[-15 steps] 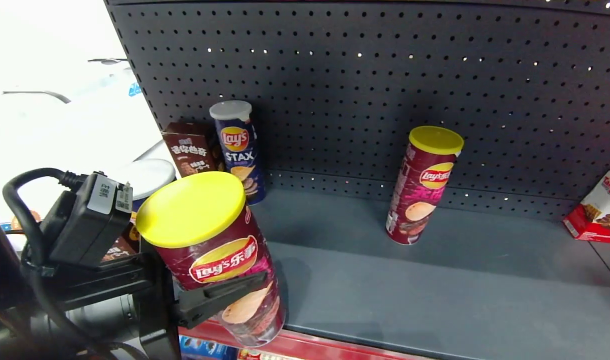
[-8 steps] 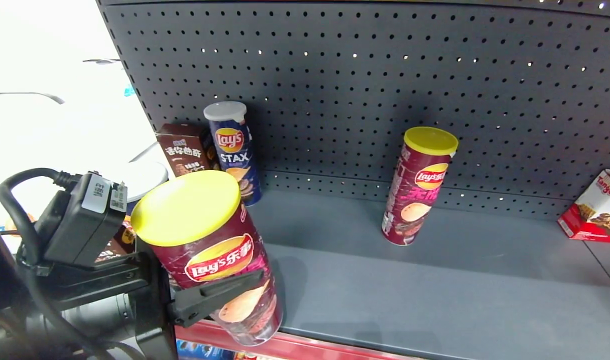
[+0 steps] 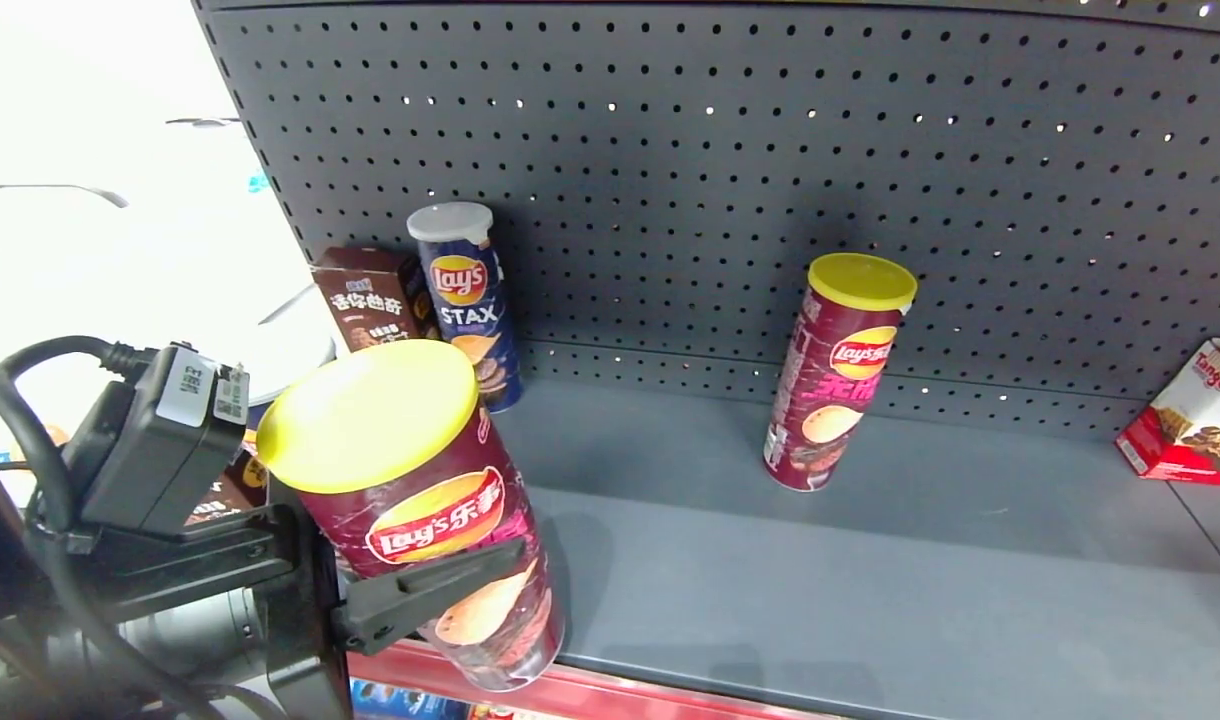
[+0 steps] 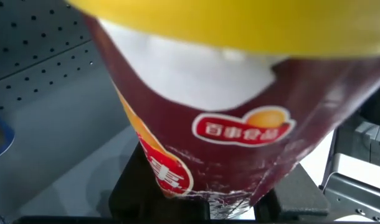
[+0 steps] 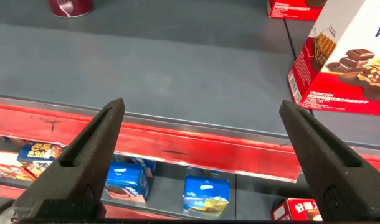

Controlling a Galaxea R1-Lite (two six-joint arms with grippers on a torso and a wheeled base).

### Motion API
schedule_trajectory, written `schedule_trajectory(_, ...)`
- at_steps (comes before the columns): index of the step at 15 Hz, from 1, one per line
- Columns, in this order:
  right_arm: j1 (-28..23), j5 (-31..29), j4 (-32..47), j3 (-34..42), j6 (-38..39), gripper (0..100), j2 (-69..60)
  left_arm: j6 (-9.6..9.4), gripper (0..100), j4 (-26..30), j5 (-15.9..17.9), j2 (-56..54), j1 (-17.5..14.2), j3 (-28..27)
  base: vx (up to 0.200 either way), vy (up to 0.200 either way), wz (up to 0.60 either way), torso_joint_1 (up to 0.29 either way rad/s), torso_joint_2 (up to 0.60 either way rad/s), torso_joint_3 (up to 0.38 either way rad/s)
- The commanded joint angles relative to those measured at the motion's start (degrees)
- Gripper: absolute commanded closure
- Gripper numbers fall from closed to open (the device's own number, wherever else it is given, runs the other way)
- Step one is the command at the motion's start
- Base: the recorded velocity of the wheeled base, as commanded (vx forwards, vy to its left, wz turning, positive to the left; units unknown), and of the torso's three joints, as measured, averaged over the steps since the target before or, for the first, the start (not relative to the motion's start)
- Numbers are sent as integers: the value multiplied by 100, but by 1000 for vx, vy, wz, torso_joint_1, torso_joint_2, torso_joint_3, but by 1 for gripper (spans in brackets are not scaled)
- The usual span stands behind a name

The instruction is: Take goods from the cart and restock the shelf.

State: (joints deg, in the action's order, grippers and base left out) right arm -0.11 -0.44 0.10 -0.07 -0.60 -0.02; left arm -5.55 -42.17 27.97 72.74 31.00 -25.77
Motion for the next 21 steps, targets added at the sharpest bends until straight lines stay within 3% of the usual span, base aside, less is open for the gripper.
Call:
schedule_trajectory(1,2,0,-1,-1,-2,0,2,1,100,-2,-2,-6,2,19,0,0,0,0,0,0)
schedule_trajectory(21,2,0,-1,7,-2,0,2,1,100,-2,-2,-120,-6,195,0,0,-30,0,0,0)
